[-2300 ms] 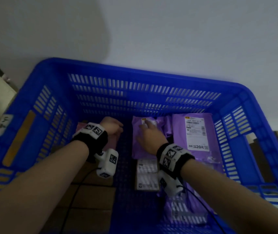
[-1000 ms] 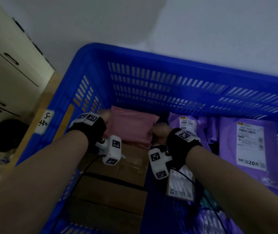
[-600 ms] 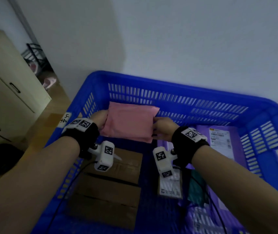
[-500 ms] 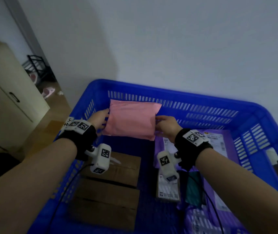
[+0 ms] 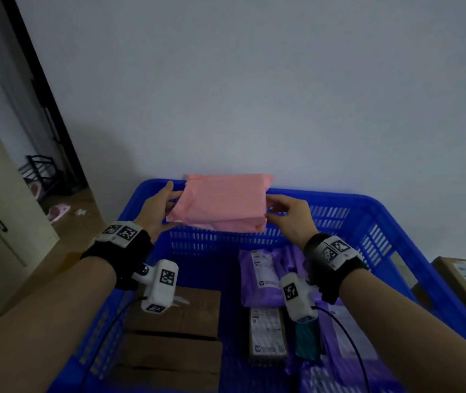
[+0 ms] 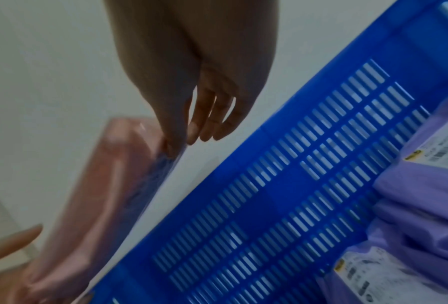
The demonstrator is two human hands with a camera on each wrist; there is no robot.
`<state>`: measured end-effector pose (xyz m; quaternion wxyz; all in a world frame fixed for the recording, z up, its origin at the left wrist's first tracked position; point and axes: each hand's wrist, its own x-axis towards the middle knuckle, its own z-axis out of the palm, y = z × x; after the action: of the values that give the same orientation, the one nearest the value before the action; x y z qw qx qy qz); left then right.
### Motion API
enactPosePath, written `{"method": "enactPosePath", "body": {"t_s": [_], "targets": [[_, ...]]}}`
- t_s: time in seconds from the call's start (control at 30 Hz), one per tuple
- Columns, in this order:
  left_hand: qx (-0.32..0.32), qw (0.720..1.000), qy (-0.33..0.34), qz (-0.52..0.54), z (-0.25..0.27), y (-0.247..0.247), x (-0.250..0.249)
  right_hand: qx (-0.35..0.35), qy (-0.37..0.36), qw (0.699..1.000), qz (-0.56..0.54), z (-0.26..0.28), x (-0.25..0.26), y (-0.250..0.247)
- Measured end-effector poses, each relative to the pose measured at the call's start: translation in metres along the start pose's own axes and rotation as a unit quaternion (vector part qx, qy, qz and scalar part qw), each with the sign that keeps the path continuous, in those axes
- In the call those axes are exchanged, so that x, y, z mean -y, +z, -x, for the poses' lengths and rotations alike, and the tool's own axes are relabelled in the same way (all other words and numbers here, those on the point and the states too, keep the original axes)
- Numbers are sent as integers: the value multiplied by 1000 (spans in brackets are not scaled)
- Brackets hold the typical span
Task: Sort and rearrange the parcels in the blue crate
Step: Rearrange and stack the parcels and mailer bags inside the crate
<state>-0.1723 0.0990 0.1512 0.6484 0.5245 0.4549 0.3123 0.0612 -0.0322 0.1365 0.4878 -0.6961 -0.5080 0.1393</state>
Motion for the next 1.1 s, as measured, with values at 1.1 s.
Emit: {"method": "enactPosePath", "body": {"t_s": [1.1], "targets": [[71,990,88,-89,8,17,3,-71,224,927,-293,26,12,-10]]}}
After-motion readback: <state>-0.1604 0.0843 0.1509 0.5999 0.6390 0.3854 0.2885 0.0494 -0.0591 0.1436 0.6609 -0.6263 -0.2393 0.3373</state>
